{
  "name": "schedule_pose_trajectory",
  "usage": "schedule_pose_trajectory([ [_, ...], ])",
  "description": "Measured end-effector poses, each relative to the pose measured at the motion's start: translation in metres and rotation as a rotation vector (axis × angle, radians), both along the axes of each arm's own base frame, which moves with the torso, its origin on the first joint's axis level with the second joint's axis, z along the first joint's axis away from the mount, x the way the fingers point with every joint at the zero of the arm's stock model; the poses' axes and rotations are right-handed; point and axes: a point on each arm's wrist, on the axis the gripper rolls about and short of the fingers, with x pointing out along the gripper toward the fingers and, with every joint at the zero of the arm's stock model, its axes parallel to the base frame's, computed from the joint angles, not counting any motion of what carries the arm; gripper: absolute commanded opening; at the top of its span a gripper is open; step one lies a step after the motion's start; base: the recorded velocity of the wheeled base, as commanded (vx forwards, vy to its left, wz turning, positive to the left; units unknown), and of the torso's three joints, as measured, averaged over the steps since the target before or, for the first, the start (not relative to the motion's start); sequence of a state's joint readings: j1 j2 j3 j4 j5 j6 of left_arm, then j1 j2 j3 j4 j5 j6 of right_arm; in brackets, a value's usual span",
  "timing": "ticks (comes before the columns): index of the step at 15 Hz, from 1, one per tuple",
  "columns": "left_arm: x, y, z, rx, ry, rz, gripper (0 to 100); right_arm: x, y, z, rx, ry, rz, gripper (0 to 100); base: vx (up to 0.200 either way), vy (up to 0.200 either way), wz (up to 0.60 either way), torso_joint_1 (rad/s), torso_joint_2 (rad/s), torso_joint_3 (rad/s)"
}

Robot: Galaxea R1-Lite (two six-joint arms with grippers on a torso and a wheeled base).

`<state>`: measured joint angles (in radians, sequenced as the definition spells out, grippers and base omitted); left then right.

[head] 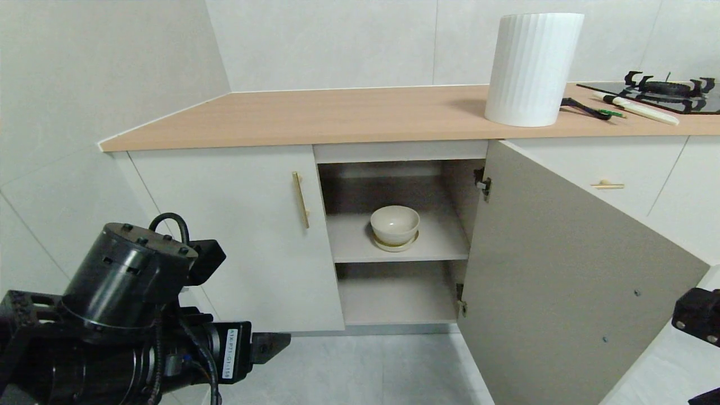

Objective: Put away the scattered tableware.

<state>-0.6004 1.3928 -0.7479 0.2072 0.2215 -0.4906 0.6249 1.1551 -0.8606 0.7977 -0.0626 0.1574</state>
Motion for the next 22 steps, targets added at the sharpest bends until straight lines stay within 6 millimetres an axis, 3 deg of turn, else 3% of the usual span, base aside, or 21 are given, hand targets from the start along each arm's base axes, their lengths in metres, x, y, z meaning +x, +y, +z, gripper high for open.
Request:
schedule_pose_trajectory([
  [4,0.0,0.0,-0.001,0.003,0.004,0.0,100,-0.003,-0.012,0.007,-0.066,-0.086,-0.107,100,0.0,0.0,0.0,0.0,0.0,0.0],
  [10,0.001,0.0,-0.002,0.005,0.008,0.002,100,0.009,-0.039,0.016,-0.143,-0.149,-0.291,100,0.0,0.0,0.0,0.0,0.0,0.0],
  [18,0.001,-0.001,-0.002,0.006,0.01,0.002,100,0.034,-0.075,0.018,-0.21,-0.212,-0.507,100,0.0,0.0,0.0,0.0,0.0,0.0],
  [22,0.001,-0.001,-0.002,0.006,0.011,0.002,100,0.06,-0.087,0.011,-0.154,-0.27,-0.566,100,0.0,0.0,0.0,0.0,0.0,0.0],
])
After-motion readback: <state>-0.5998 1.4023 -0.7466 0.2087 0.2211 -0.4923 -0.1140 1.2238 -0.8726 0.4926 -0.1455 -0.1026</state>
